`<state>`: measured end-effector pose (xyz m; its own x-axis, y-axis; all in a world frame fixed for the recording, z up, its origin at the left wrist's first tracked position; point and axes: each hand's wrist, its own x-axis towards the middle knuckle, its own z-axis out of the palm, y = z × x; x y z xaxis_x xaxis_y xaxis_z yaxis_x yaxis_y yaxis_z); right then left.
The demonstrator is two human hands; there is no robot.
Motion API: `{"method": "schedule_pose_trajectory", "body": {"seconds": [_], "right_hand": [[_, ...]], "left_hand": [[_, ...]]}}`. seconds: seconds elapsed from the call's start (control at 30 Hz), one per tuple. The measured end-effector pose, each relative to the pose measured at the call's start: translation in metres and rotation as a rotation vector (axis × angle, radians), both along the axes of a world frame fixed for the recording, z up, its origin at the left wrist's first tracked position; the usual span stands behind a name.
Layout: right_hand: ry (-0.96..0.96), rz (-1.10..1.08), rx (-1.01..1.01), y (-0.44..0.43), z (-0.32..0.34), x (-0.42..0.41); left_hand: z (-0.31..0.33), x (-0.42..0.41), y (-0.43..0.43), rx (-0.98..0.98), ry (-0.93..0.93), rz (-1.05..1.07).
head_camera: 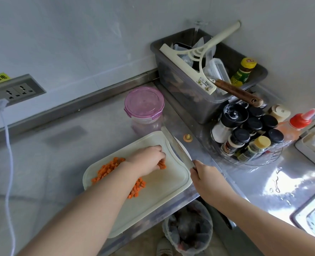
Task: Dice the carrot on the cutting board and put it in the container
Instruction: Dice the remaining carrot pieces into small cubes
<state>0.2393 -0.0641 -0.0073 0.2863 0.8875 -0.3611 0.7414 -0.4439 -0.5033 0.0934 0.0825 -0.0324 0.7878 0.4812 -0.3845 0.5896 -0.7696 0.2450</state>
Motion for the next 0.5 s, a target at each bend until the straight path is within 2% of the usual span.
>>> {"method": "schedule_pose_trajectory", "body": {"seconds": [0.1,0.2,0.33,0.5], "right_hand": [[-0.002,0.0,-0.009,0.0,-0.001,0.002],[0.008,0.008,-0.026,0.0,-0.002,0.001],[0.019,0.042,-0.068,0.001,-0.007,-0.003],[0.031,0.058,-0.101,0.0,-0.011,-0.008]], "left_hand": [[0.0,0.0,-0.002,0.035,0.017,0.04],[-0.005,-0.005,-0.015,0.04,-0.009,0.235],[-0.014,-0.012,-0.041,0.095,-0.106,0.445],[-0.016,-0.021,-0.046,0.013,-0.288,0.643]]}}
